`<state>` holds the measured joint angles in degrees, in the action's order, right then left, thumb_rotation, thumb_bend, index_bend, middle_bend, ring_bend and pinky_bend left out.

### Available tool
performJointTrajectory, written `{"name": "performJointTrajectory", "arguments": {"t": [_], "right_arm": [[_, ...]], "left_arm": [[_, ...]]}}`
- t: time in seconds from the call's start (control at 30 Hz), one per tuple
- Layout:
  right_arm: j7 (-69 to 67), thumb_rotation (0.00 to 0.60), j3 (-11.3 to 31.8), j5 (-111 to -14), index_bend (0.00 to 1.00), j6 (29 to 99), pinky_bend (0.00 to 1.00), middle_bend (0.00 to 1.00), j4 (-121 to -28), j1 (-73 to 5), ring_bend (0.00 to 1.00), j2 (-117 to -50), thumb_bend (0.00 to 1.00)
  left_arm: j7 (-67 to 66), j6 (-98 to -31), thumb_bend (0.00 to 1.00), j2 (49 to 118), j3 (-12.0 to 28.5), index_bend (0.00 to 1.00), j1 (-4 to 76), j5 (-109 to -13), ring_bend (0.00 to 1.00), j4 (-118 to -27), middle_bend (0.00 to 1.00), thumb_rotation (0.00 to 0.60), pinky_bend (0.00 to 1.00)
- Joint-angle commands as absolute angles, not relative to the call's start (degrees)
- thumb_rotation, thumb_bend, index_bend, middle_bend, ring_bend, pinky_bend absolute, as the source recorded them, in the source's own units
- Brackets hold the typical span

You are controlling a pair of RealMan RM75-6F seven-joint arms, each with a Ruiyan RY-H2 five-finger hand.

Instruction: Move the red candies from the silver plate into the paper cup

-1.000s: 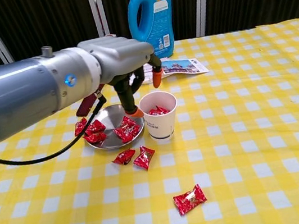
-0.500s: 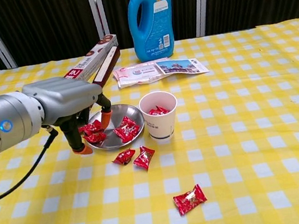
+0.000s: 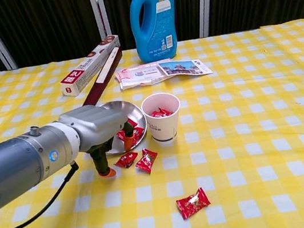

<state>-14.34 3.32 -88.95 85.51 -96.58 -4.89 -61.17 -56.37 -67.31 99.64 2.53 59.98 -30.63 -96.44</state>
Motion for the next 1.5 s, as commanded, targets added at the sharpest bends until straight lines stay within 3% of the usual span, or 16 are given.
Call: {"name": "performJointTrajectory", "arguments": {"t": [0.03, 0.7, 1.27, 1.5], "right_arm": [[-14.4, 0.6, 3.3, -88.9, 0.0, 85.5, 0.0, 0.0, -96.5, -4.9, 0.0, -61.1, 0.36], [-14.0, 0.6, 3.3, -88.8, 0.0, 85.4, 0.0, 0.0, -96.8, -4.9, 0.0, -61.2, 0.36], [-14.4, 0.6, 3.4, -88.8, 0.0, 85.6, 0.0, 0.0, -96.8, -4.9, 0.0, -61.2, 0.36], [-14.4, 0.6, 3.4, -88.9, 0.0, 85.7, 0.0, 0.0, -96.8, -4.8, 0.0, -61.2, 0.36]], "left_arm": [[-56.4, -66.7, 0.26, 100.9, 3.0, 0.37, 60.1, -30.7, 1.0, -95.4, 1.0, 0.6, 1.0], [-56.0, -66.3, 0.27, 100.0, 4.1, 0.37, 59.2, -32.7, 1.0, -96.9, 1.0, 0.6, 1.0], [-56.6, -65.2, 0.36, 102.0, 4.2, 0.53, 59.3, -32.3, 1.0, -95.2, 1.0, 0.6, 1.0], [-56.6, -65.7, 0.36, 101.6, 3.9, 0.47, 58.8, -32.8, 1.0, -95.5, 1.0, 0.6, 1.0]]}}
